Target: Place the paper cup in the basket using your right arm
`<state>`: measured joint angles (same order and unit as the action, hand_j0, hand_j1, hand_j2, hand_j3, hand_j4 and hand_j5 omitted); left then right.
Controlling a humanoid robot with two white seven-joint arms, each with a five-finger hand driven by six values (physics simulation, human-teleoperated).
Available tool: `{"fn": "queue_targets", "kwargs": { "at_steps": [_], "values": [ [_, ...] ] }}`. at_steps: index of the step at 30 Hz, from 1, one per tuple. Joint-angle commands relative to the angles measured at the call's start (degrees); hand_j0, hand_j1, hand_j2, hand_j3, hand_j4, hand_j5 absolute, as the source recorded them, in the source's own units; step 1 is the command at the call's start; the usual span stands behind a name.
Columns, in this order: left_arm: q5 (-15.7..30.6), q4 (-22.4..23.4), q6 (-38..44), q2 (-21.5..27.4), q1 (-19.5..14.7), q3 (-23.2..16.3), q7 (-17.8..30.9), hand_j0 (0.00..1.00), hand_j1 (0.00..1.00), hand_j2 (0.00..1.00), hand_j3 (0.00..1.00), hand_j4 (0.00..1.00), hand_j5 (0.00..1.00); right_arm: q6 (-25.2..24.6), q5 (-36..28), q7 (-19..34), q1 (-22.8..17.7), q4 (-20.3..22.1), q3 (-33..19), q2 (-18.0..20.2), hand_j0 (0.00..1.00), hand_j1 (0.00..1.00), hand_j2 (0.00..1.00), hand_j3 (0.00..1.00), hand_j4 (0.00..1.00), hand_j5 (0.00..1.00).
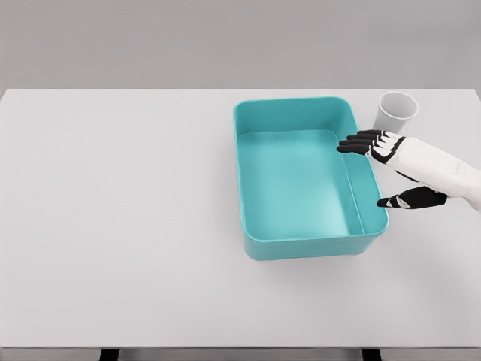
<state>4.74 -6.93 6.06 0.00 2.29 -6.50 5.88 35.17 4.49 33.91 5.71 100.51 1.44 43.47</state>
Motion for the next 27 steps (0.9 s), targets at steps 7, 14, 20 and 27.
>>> {"fn": "queue_targets", "kwargs": {
  "at_steps": [7,14,20,27],
  "values": [
    [0.0,0.0,0.0,0.0,0.0,0.0,0.0,1.00,1.00,1.00,1.00,1.00,1.00,-6.7,-12.7,1.1,2.5,-3.2,-3.6,-2.2,1.00,1.00,1.00,1.00,1.00,1.00],
    [0.0,0.0,0.0,0.0,0.0,0.0,0.0,1.00,1.00,1.00,1.00,1.00,1.00,-20.3,-21.4,1.1,10.7,-18.6,-1.4,-2.4,1.00,1.00,1.00,1.00,1.00,1.00],
    [0.0,0.0,0.1,0.0,0.0,0.0,0.0,1.00,1.00,1.00,1.00,1.00,1.00,-21.8,-21.4,1.1,16.7,-33.0,2.3,-5.3,1.00,1.00,1.00,1.00,1.00,1.00],
    [0.0,0.0,0.0,0.0,0.0,0.0,0.0,1.00,1.00,1.00,1.00,1.00,1.00,-21.5,-28.9,1.1,20.5,-41.4,2.1,-7.0,1.00,1.00,1.00,1.00,1.00,1.00]
  ]
}}
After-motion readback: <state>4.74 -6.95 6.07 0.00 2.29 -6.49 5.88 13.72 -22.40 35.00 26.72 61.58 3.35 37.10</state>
